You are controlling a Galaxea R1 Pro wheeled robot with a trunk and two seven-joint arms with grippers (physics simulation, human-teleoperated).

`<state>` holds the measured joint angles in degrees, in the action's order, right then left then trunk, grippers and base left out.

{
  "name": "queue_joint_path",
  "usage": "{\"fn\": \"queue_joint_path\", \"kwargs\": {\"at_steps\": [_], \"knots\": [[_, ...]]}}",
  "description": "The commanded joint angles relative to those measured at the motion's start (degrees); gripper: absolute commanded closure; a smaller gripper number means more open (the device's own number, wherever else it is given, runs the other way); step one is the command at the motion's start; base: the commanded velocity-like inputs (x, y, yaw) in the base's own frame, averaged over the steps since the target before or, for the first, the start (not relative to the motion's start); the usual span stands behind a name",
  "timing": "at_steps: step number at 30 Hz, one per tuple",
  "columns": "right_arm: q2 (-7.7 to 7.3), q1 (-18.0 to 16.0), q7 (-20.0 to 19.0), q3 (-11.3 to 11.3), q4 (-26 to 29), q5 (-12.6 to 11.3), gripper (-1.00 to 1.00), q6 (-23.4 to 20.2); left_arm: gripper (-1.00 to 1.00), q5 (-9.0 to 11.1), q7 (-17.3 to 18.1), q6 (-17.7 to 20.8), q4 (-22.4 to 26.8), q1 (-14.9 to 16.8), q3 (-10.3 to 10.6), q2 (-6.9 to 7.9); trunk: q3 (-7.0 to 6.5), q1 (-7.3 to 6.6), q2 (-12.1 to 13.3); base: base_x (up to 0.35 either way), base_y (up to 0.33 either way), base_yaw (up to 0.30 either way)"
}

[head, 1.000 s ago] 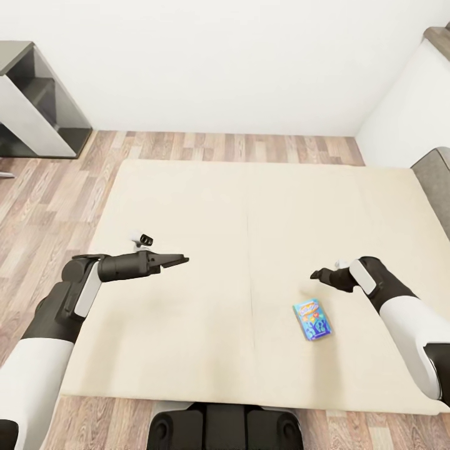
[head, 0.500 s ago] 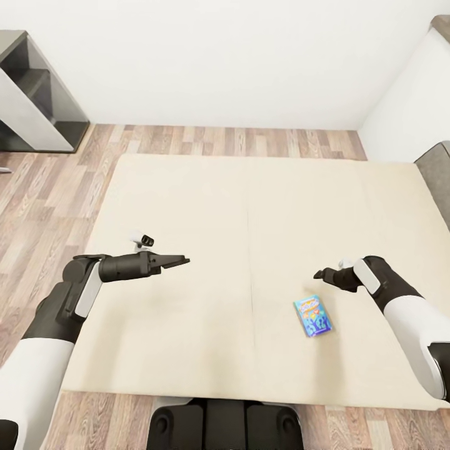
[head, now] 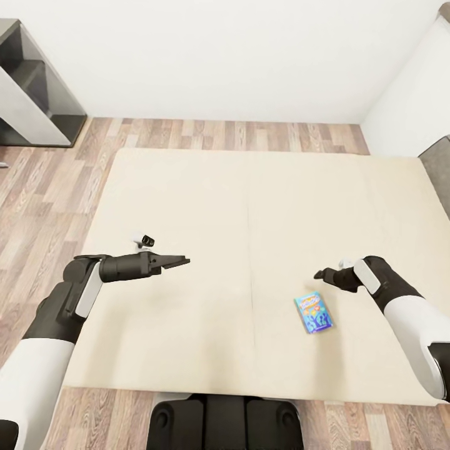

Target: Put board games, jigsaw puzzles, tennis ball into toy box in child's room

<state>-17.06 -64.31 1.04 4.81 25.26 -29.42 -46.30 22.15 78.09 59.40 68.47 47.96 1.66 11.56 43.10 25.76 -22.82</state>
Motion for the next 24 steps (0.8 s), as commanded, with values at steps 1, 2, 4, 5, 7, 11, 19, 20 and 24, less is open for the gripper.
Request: {"fn": "queue_joint_path", "kwargs": {"at_steps": [1, 2, 4, 5, 7, 11, 19, 20, 24], "knots": [[-0.10, -0.03, 0.11, 0.46, 0.05, -0.30, -1.00, -0.17, -1.00, 0.17, 0.08, 0.54, 0.00, 0.03, 0.10, 0.05, 0.17, 0.03, -0.10, 0.000, 0.000, 0.000], [-0.11, -0.03, 0.11, 0.46, 0.05, -0.30, -1.00, -0.16, -1.00, 0.17, 0.05, 0.54, 0.00, 0.03, 0.12, 0.05, 0.26, 0.03, -0.10, 0.000, 0.000, 0.000], [-0.13, -0.03, 0.11, 0.46, 0.05, -0.30, -1.00, -0.17, -1.00, 0.17, -0.03, 0.54, 0.00, 0.03, 0.12, 0.05, 0.45, 0.03, -0.10, 0.000, 0.000, 0.000], [-0.14, -0.03, 0.11, 0.46, 0.05, -0.29, -1.00, -0.16, -1.00, 0.17, -0.10, 0.54, 0.00, 0.03, 0.12, 0.05, 0.54, 0.03, -0.10, 0.000, 0.000, 0.000], [-0.15, -0.03, 0.11, 0.46, 0.05, -0.29, -1.00, -0.14, -1.00, 0.17, -0.14, 0.54, 0.00, 0.03, 0.14, 0.05, 0.73, 0.03, -0.10, 0.000, 0.000, 0.000], [-0.59, -0.03, 0.11, 0.46, 0.05, -0.32, -1.00, -0.15, -1.00, 0.17, -0.20, 0.54, 0.00, 0.03, 0.17, 0.05, 1.11, 0.03, -0.10, 0.000, 0.000, 0.000], [-1.60, -0.03, 0.11, 0.46, 0.05, -0.44, -1.00, -0.19, -1.00, 0.15, -0.22, 0.54, 0.00, 0.03, 0.19, 0.05, 1.87, 0.03, -0.10, 0.000, 0.000, 0.000], [-1.65, -0.03, 0.09, 0.46, 0.05, -0.45, -1.00, -0.19, -1.00, 0.14, -0.22, 0.54, 0.00, 0.03, 0.19, 0.05, 1.96, 0.03, -0.10, 0.000, 0.000, 0.000], [-1.78, -0.03, -0.11, 0.46, 0.05, -0.46, -1.00, -0.19, -1.00, 0.16, -0.22, 0.53, 0.00, 0.03, 0.19, 0.05, 2.34, 0.03, -0.10, 0.000, 0.000, 0.000]]}}
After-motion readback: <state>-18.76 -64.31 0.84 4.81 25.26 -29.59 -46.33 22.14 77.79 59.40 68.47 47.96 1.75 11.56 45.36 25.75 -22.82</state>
